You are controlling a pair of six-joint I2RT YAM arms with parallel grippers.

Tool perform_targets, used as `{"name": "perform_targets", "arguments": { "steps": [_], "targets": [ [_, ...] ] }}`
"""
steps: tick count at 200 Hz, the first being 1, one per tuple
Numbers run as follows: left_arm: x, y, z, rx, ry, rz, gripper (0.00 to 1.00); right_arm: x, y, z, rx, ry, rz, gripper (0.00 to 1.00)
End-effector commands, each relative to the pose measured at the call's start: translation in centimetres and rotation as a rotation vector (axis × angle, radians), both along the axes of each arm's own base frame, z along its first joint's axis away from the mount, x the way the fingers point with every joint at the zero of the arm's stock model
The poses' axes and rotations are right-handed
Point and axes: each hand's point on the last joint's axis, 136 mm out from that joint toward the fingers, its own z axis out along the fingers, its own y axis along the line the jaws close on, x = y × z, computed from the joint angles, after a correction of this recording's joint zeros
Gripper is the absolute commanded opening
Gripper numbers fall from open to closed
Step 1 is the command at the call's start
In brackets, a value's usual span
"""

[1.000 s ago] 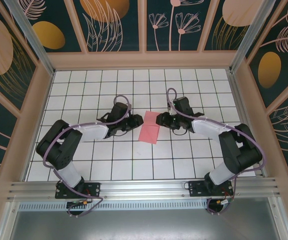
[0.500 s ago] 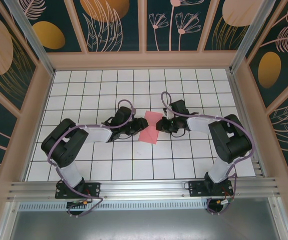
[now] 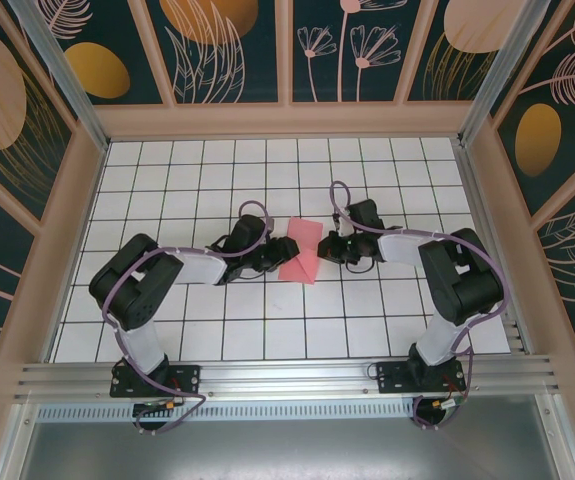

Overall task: Fold a paper plane with a square sheet of paper (pick it up from the middle)
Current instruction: Turn over the paper at the center of the table.

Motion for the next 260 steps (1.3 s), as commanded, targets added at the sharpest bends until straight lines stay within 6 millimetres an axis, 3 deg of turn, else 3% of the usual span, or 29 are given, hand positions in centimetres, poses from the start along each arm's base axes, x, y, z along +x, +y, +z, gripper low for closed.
{"name": "perform_targets", "arguments": {
  "steps": [1, 54, 122, 168, 190, 195, 202, 210, 229, 260],
  "targets": [
    [0.2, -1.1, -0.1, -0.017, -0.011, -0.033, 0.46, 0.0, -0.2, 0.4, 0.024, -0.008, -0.012, 0.07],
    [0.3, -2.2, -0.3, -0.024, -0.027, -0.076, 0.43, -0.2, -0.5, 0.1, 0.018, 0.003, -0.018, 0.07],
    [1.3, -2.9, -0.2, 0.003, -0.081, -0.105, 0.21, 0.1, -0.7, 0.8, 0.023, -0.001, -0.034, 0.11],
    [2.4, -1.4, 1.5, 0.142, -0.177, -0.099, 0.05, 1.5, -2.9, 5.4, -0.004, -0.133, -0.119, 0.50],
    [2.5, 1.1, 2.6, 0.301, -0.215, -0.081, 0.05, 1.8, -4.6, 8.0, -0.027, -0.222, -0.165, 0.64],
    [3.2, 1.2, 4.1, 0.320, -0.249, -0.070, 0.05, 1.9, -5.0, 8.5, -0.031, -0.240, -0.176, 0.67],
    [3.4, 2.2, 4.2, 0.392, -0.253, -0.058, 0.05, 1.9, -5.5, 9.2, -0.033, -0.266, -0.186, 0.71],
    [3.6, 3.4, 5.9, 0.449, -0.284, -0.036, 0.05, 1.9, -6.0, 10.1, -0.036, -0.298, -0.200, 0.76],
    [4.1, 5.7, 7.8, 0.603, -0.325, 0.005, 0.05, 1.9, -7.2, 11.6, -0.070, -0.367, -0.237, 0.98],
    [5.1, 9.0, 8.8, 0.890, -0.343, 0.078, 0.06, 1.8, -9.4, 12.7, -0.124, -0.431, -0.314, 0.99]
  ]
}}
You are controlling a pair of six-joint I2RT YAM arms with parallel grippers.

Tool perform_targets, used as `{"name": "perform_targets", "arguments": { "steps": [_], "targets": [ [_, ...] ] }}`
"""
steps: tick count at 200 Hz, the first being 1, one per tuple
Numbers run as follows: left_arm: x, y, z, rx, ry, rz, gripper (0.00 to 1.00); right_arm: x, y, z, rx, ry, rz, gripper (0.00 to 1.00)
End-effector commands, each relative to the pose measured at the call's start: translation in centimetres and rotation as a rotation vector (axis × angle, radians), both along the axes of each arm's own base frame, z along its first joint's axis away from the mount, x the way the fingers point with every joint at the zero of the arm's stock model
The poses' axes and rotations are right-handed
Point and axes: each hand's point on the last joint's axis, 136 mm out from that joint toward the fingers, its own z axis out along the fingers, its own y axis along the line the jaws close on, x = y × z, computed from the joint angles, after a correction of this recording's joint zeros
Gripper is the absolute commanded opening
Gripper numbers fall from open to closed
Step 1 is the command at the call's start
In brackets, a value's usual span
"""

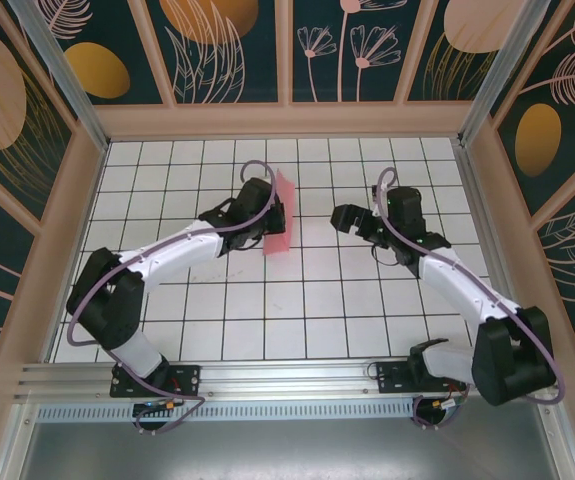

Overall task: Fold a paper plane with a square sheet of paper (pick it up from the middle)
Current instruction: Turn over the paper at the center of the table.

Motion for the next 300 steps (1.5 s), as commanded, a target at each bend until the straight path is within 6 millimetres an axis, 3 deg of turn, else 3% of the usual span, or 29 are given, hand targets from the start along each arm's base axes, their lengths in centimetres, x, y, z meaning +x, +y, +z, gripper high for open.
{"name": "perform_targets", "arguments": {
  "steps": [1, 9, 34, 79, 132, 164, 201, 231, 250, 272, 285, 289, 300],
  "targets": [
    [-0.5, 5.3, -1.7, 0.378, 0.016, 0.103, 0.06, -0.2, -2.5, -0.6, -0.081, -0.013, -0.090, 0.99],
    [-0.3, 6.1, -1.4, 0.451, 0.004, 0.142, 0.06, -0.2, -3.1, -0.7, -0.091, -0.013, -0.118, 0.99],
    [0.5, 7.6, -3.4, 0.708, 0.014, 0.209, 0.07, -0.2, -5.3, -1.5, -0.118, 0.021, -0.223, 0.99],
    [1.2, 5.3, -7.5, 0.941, 0.010, 0.167, 0.07, -0.4, -7.2, -3.1, -0.105, 0.091, -0.307, 0.99],
    [0.0, 0.5, -13.0, 0.876, 0.083, 0.006, 0.10, -0.6, -9.4, -3.9, -0.084, 0.149, -0.383, 0.99],
    [-0.8, -0.9, -14.1, 0.790, 0.118, -0.030, 0.20, -0.6, -9.6, -4.0, -0.057, 0.160, -0.382, 0.98],
    [-1.2, -3.3, -11.8, 0.623, 0.124, -0.072, 0.47, -0.5, -9.1, -3.8, -0.039, 0.164, -0.359, 0.98],
    [-2.1, -6.6, -6.2, 0.345, 0.079, -0.135, 0.68, -0.5, -8.1, -3.7, -0.010, 0.172, -0.303, 0.96],
    [-2.6, -7.5, -2.8, 0.203, 0.038, -0.151, 0.77, -0.5, -6.7, -3.7, 0.036, 0.183, -0.237, 0.93],
    [-2.5, -6.1, -0.1, 0.087, 0.008, -0.115, 0.83, -0.6, -4.1, -3.6, 0.107, 0.196, -0.145, 0.92],
    [-2.1, -4.5, -0.3, 0.035, 0.022, -0.077, 0.84, -1.0, -2.0, -3.6, 0.153, 0.211, -0.084, 0.91],
    [-2.1, -4.0, 0.8, -0.006, 0.010, -0.067, 0.84, -1.2, -1.2, -3.6, 0.165, 0.214, -0.064, 0.91],
    [-1.8, -2.3, 1.0, -0.070, 0.015, -0.023, 0.85, -1.6, 0.9, -3.8, 0.188, 0.231, -0.012, 0.91]
  ]
}}
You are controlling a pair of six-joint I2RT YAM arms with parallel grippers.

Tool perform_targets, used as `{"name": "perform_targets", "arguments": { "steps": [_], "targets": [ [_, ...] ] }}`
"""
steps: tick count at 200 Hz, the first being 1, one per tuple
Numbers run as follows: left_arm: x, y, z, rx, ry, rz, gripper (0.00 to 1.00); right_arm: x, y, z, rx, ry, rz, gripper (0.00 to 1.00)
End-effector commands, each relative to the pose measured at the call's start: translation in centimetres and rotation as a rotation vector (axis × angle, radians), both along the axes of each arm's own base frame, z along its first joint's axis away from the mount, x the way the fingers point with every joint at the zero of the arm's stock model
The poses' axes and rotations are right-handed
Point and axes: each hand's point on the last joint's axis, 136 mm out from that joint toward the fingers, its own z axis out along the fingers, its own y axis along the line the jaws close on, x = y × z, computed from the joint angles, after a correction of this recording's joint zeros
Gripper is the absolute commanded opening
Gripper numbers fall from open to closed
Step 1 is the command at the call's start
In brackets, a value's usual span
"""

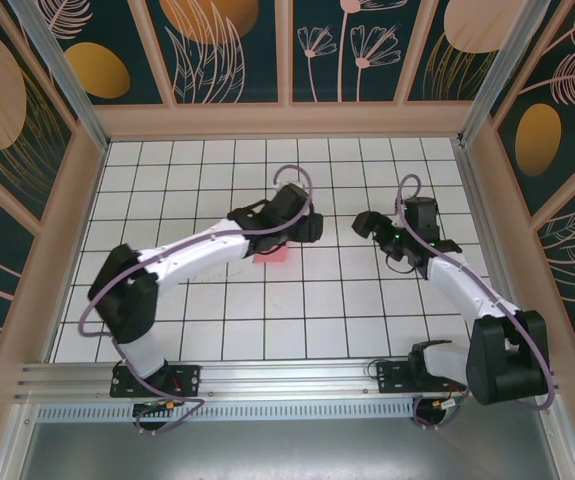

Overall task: Fold a paper plane with a square sheet of paper (pick it up from the middle)
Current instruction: Turn over the paper at the center of the table, then third fold the triangle at the center of the table.

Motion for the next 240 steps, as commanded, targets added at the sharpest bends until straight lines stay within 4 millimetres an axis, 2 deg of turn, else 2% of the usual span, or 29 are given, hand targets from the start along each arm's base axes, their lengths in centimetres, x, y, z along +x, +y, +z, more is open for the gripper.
{"name": "perform_targets", "arguments": {
  "steps": [1, 23, 42, 46, 66, 83, 109, 129, 131, 156, 174, 205, 240],
  "targets": [
    [0.7, 2.5, -0.1, -0.158, 0.038, 0.075, 0.85, -0.8, 5.1, 0.7, 0.132, -0.003, 0.139, 0.92],
    [1.0, 6.0, -0.8, -0.210, 0.042, 0.165, 0.87, -1.7, 9.2, 0.1, 0.171, 0.029, 0.213, 0.91],
    [1.1, 8.4, -1.7, -0.230, 0.063, 0.235, 0.87, -2.2, 11.9, -0.9, 0.191, 0.068, 0.245, 0.86],
    [0.8, 9.0, -2.7, -0.226, 0.080, 0.245, 0.87, -2.2, 12.2, -1.2, 0.187, 0.077, 0.244, 0.85],
    [0.5, 9.6, -3.9, -0.285, 0.116, 0.249, 0.84, -2.3, 14.0, -2.3, 0.183, 0.115, 0.258, 0.75],
    [0.7, 9.1, -4.8, -0.327, 0.145, 0.222, 0.73, -2.3, 15.1, -3.2, 0.166, 0.147, 0.263, 0.68],
    [2.2, 8.3, -6.6, -0.313, 0.176, 0.190, 0.52, -2.2, 15.8, -3.9, 0.156, 0.168, 0.256, 0.62],
    [3.8, 7.9, -7.6, -0.287, 0.175, 0.180, 0.43, -2.1, 15.9, -4.3, 0.147, 0.182, 0.252, 0.59],
    [3.8, 8.0, -8.7, -0.272, 0.194, 0.180, 0.42, -2.1, 16.0, -4.3, 0.147, 0.184, 0.254, 0.59],
    [5.9, 6.6, -9.9, -0.261, 0.198, 0.148, 0.34, -2.2, 16.0, -4.8, 0.139, 0.197, 0.256, 0.57],
    [6.5, 6.7, -11.2, -0.232, 0.208, 0.164, 0.32, -2.2, 16.1, -4.9, 0.134, 0.201, 0.261, 0.56],
    [5.9, 7.8, -13.6, -0.178, 0.249, 0.210, 0.31, -2.3, 16.0, -5.3, 0.117, 0.214, 0.265, 0.55],
    [3.3, 9.4, -15.9, -0.168, 0.327, 0.268, 0.29, -2.5, 15.9, -5.9, 0.099, 0.237, 0.267, 0.54]
  ]
}}
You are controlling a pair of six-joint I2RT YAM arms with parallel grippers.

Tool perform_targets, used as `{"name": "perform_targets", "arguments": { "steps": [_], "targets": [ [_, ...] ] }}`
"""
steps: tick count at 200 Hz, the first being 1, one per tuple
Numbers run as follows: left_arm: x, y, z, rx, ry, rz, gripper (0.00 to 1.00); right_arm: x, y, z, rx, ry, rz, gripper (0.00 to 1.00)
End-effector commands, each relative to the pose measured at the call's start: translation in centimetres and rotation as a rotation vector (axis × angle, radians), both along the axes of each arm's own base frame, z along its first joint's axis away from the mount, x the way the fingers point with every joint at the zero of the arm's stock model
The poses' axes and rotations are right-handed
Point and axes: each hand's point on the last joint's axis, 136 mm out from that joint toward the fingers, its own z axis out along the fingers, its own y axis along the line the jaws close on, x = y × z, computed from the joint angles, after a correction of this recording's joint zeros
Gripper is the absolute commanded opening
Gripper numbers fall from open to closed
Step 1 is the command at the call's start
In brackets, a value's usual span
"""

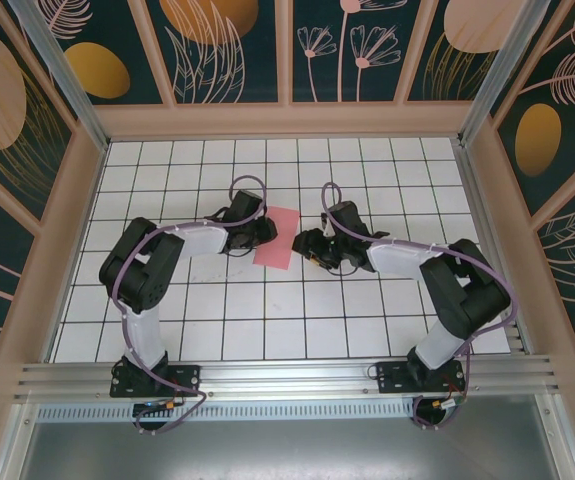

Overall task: Fold a paper plane with a square sheet of paper (pick it up from the middle)
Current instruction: Third fold the triangle at the center of the table.

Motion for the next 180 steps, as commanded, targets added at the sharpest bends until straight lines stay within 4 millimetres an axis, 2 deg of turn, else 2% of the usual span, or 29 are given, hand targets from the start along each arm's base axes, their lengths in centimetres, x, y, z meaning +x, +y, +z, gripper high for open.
{"name": "perform_targets", "arguments": {
  "steps": [1, 41, 80, 128, 180],
  "targets": [
    [-1.6, 1.7, -1.8, 0.027, 0.061, 0.055, 0.29, 0.1, 0.2, -0.2, -0.026, 0.009, 0.005, 0.54],
    [-4.9, 3.6, -3.2, -0.006, 0.154, 0.159, 0.28, -0.8, 0.8, -0.5, -0.030, 0.037, 0.030, 0.53],
    [-7.0, 4.8, -3.1, -0.052, 0.199, 0.249, 0.28, -2.5, 2.4, -1.2, -0.009, 0.077, 0.067, 0.49],
    [-7.5, 5.0, -3.0, -0.068, 0.204, 0.264, 0.28, -3.6, 4.7, -1.7, 0.021, 0.109, 0.109, 0.46],
    [-7.6, 4.9, -3.4, -0.065, 0.212, 0.263, 0.28, -3.8, 5.6, -2.6, 0.006, 0.126, 0.124, 0.44]
  ]
}}
